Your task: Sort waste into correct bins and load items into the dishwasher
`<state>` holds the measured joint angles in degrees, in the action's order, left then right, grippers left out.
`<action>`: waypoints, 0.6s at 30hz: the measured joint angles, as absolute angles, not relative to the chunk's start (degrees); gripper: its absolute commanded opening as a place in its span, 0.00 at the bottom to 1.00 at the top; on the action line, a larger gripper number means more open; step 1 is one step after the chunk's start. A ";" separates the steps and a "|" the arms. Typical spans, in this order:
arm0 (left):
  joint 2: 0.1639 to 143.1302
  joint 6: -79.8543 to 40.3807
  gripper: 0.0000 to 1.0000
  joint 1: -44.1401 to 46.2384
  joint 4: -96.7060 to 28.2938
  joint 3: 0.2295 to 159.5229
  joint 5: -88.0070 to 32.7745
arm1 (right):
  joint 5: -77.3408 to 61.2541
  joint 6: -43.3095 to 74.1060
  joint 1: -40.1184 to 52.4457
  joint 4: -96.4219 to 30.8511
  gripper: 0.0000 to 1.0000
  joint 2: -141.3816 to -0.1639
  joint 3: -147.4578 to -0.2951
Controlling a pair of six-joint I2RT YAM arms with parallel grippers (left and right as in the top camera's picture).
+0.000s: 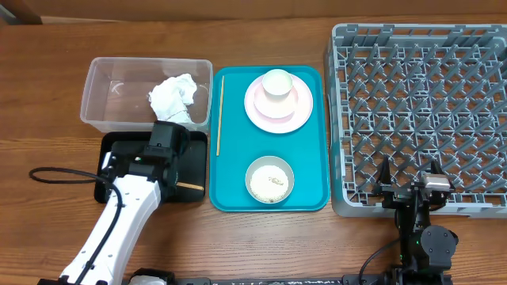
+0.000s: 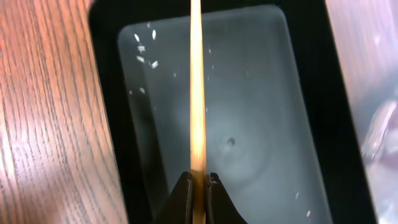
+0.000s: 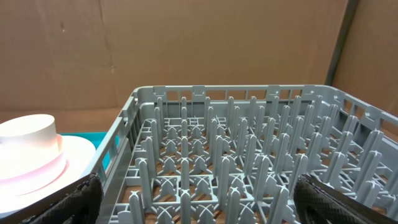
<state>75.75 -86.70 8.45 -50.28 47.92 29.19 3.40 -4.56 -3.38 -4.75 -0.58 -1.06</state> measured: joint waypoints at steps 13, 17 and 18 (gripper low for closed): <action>78.89 -86.89 0.04 5.89 -49.54 47.92 29.85 | 3.42 -4.54 -3.38 -4.75 1.00 -0.58 -1.06; 80.40 -86.89 0.04 5.89 -49.41 47.92 29.85 | 3.40 -4.56 -3.38 -4.75 1.00 -0.58 -1.06; 80.49 -86.89 0.04 5.89 -49.36 47.92 29.85 | 3.40 -4.58 -3.38 -4.78 1.00 -0.58 -1.06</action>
